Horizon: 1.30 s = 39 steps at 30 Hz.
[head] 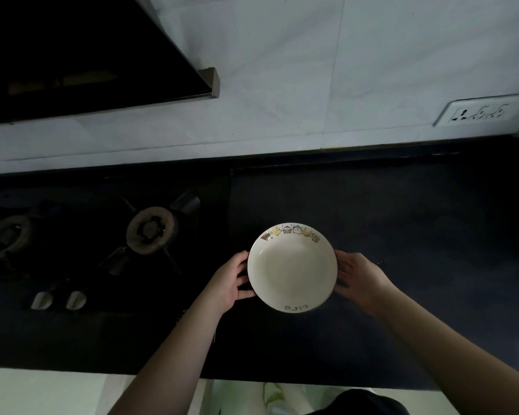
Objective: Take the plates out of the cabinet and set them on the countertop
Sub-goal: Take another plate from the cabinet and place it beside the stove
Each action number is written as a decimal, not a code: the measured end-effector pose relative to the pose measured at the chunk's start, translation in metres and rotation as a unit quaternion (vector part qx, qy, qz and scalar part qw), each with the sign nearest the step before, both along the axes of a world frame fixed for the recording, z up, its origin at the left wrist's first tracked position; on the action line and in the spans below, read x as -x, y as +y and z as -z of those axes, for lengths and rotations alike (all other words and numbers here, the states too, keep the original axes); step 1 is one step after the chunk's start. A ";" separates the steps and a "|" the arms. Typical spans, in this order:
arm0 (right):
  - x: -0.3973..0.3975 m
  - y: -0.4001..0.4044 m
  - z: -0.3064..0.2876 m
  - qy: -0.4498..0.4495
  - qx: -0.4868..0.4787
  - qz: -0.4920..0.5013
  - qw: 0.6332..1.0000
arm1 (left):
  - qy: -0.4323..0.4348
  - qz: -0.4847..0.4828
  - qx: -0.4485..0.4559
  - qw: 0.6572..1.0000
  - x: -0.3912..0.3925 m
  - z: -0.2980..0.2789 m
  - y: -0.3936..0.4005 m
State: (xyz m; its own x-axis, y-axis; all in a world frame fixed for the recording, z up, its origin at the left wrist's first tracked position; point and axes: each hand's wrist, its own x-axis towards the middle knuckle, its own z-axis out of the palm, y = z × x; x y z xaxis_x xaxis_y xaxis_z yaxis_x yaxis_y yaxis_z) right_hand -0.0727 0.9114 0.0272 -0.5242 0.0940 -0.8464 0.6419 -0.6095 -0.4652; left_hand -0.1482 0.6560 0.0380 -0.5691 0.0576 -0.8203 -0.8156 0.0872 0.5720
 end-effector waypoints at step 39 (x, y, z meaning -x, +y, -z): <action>-0.068 -0.048 -0.048 0.077 -0.289 -0.132 0.945 | 0.233 0.143 0.040 0.961 -0.066 -0.041 -0.063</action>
State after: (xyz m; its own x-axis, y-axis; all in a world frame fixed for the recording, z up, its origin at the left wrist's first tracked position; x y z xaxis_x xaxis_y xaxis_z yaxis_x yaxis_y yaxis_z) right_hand -0.0051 0.8637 0.0750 -0.7062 0.3670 -0.6054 0.6338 -0.0533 -0.7717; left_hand -0.0820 0.5929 0.0793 -0.8460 0.2146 -0.4881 -0.4082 0.3282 0.8518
